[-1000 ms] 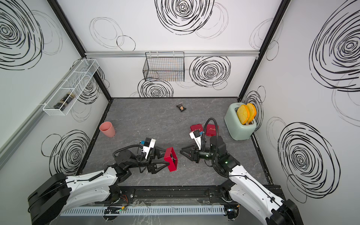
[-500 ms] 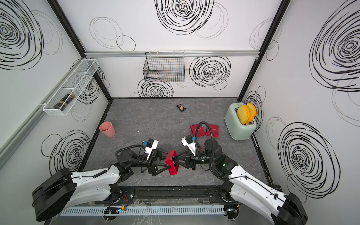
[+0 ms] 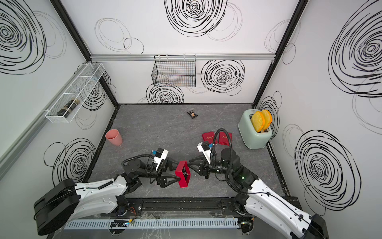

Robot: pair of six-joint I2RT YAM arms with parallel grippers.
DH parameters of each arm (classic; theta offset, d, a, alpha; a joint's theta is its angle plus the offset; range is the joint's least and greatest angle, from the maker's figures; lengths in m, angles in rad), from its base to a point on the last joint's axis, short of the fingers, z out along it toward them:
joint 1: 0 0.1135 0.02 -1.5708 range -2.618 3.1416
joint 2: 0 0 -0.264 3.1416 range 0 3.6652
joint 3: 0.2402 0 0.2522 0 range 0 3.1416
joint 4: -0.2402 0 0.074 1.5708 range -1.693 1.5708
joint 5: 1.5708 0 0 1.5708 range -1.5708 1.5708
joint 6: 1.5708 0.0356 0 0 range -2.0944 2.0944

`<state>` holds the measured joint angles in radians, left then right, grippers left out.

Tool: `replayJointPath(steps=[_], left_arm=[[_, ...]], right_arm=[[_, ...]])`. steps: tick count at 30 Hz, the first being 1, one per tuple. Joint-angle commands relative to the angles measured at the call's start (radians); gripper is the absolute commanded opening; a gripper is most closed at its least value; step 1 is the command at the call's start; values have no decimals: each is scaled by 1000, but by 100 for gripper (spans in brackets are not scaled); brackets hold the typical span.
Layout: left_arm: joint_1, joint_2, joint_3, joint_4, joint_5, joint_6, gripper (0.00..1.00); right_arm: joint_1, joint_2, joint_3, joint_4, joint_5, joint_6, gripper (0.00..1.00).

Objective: Take the necklace out of the lift-off lid jewelry box
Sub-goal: Place the jewelry box at the center of the board.

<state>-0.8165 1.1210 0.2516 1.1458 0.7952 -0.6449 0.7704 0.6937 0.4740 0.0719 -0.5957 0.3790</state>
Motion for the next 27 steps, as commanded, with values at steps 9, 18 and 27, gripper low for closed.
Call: replayJointPath(steps=[9, 18, 27], left_arm=[[-10, -5, 32, 51, 21, 14, 71], [-8, 7, 35, -6, -12, 50, 84], [14, -124, -13, -353, -289, 187, 99]], right_arm=[[2, 48, -26, 83, -85, 20, 26], [1, 39, -23, 65, -85, 24, 5], [2, 83, 40, -128, 241, 9, 0]])
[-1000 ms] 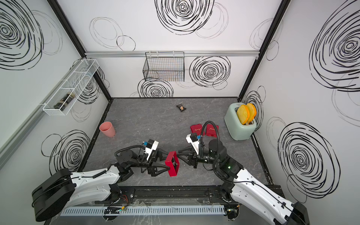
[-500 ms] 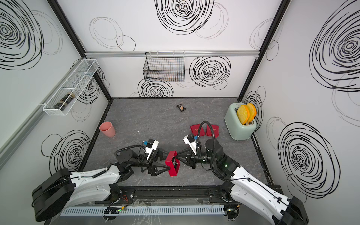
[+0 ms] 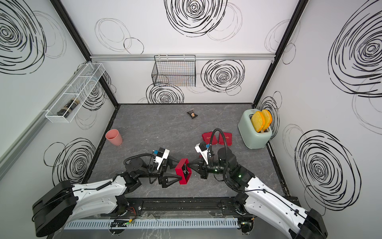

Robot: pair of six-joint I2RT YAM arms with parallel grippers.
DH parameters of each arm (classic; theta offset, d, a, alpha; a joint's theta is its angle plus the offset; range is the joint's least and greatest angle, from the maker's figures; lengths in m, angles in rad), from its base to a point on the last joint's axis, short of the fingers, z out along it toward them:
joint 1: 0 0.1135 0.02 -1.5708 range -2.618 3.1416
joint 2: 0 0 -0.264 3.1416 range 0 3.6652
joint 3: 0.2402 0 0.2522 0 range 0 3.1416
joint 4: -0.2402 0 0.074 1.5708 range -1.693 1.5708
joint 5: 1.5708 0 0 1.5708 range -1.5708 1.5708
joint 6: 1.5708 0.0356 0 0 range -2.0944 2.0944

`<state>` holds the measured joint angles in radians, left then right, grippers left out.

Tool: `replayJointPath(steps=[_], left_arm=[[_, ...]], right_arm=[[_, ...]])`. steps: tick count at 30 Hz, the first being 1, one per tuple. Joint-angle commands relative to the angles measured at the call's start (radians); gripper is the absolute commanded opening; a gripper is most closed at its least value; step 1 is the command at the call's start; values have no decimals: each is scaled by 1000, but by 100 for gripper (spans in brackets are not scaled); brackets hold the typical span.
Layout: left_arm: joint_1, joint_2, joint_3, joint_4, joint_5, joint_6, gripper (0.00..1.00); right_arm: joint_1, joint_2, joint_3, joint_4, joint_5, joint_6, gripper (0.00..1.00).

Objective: Take the necklace out of the lift-off lid jewelry box
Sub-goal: Place the jewelry box at the center of the board.

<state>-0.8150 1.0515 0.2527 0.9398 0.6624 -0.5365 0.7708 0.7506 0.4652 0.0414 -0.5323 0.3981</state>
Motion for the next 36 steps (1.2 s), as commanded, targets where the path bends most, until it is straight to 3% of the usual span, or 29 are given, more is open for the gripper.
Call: replayJointPath(steps=[1, 5, 12, 27, 30, 36], left_arm=[[16, -73, -17, -204, -216, 95, 98], [22, -142, -26, -421, -440, 158, 98], [32, -245, -73, -513, -628, 147, 95], [38, -280, -124, -501, -612, 153, 93], [37, -287, -124, -506, -612, 155, 93], [37, -289, -127, -509, -609, 158, 93]], right_arm=[[1, 46, 57, -122, 220, -12, 0], [7, 152, 71, -165, 323, -6, 0], [49, 360, 119, -235, 497, 29, 0], [147, 713, 319, -407, 607, 74, 3], [156, 721, 333, -415, 610, 80, 8], [177, 704, 355, -444, 622, 84, 26]])
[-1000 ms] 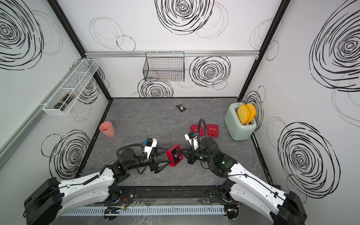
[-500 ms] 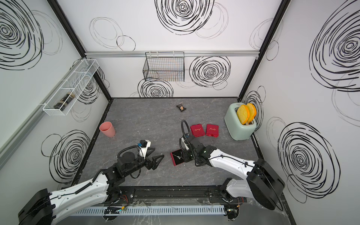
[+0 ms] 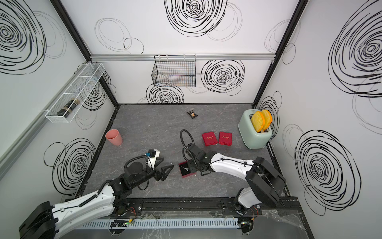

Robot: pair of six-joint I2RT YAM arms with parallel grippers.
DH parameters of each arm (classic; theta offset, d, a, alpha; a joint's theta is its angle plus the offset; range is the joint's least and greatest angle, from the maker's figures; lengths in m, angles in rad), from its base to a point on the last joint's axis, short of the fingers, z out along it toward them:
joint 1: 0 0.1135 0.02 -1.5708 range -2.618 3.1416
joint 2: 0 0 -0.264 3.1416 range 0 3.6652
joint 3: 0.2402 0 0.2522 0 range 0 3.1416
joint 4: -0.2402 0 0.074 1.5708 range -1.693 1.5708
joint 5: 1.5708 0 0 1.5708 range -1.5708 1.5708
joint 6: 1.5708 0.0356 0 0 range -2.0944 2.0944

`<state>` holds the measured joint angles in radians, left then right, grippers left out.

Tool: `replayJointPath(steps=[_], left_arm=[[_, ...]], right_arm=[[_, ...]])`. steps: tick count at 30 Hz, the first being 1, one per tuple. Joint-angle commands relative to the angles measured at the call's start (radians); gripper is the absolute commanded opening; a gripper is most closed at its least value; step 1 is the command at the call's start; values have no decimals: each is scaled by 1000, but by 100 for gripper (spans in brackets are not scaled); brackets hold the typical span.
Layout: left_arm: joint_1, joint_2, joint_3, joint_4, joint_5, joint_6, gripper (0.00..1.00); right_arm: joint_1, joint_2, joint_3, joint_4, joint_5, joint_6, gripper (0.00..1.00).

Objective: Take the necklace out of the lift-off lid jewelry box
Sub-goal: Place the jewelry box at the center of the board, then take out the inner lining from the jewelry box.

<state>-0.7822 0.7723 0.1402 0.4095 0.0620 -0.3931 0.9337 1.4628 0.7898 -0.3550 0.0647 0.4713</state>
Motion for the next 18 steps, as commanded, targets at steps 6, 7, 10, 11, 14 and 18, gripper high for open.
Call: replayJointPath(steps=[6, 7, 10, 11, 14, 18], left_arm=[[6, -19, -16, 18, -12, 13, 93], [6, -23, -17, 18, -13, 13, 93], [7, -28, -22, 13, -19, 10, 93], [6, -28, -22, 12, -22, 8, 93], [7, -33, -30, 10, -23, 2, 92], [6, -40, -35, 9, -12, -3, 92]], right_arm=[[55, -38, 40, -19, 8, -35, 33], [63, -42, 36, 5, -15, -51, 33], [72, -31, 28, 55, -48, -83, 34], [73, -17, 34, 57, -48, -90, 34], [73, 28, 50, 63, -40, -110, 38], [75, 79, 68, 82, -32, -134, 46]])
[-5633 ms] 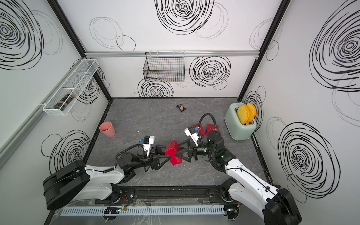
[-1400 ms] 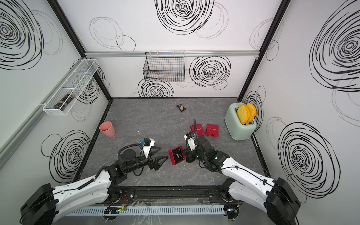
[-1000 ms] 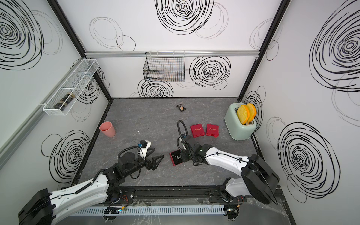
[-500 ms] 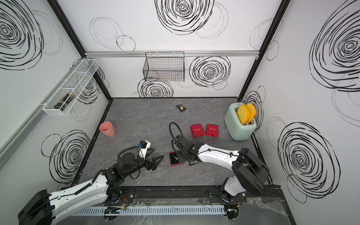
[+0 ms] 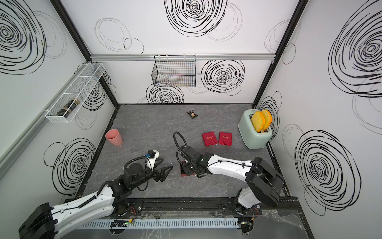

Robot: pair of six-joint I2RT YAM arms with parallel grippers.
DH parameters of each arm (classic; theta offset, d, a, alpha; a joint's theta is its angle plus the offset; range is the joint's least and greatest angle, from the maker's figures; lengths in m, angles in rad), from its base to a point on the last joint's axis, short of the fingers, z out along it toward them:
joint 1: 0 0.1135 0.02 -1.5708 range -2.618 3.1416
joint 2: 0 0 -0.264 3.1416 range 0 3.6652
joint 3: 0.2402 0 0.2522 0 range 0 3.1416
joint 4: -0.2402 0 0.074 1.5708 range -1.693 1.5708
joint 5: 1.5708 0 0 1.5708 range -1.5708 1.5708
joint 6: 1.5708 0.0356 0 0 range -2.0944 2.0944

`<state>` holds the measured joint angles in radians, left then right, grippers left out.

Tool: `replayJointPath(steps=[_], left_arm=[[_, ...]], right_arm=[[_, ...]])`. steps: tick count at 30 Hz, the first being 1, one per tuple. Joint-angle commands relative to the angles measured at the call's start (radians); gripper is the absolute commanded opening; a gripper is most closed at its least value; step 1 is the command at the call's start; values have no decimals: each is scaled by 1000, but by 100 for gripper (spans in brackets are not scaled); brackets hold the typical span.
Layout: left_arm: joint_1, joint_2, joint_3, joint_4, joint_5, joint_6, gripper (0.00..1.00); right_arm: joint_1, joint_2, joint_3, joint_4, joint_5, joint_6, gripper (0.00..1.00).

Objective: Take the necklace out of the lift-off lid jewelry box
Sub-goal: Take out the inner lining from the jewelry box.

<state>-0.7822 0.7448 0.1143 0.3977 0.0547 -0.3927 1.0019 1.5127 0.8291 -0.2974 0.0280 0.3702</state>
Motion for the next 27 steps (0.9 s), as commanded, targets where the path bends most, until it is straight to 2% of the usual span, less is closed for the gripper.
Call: replayJointPath(steps=[1, 7, 17, 23, 27], left_arm=[[6, -16, -10, 18, -3, -3, 92], [6, -20, -16, 22, 2, -3, 92], [4, 56, -21, 79, 1, -18, 90], [-2, 82, -21, 95, -7, -21, 90], [-7, 88, -19, 98, -12, -20, 90]], right_arm=[[8, 38, 33, 26, 14, -37, 46], [11, 80, 54, 23, 40, -56, 47], [14, 134, 35, 38, 40, -64, 46], [14, 155, 27, 53, 26, -65, 37], [15, 165, 20, 63, 14, -65, 27]])
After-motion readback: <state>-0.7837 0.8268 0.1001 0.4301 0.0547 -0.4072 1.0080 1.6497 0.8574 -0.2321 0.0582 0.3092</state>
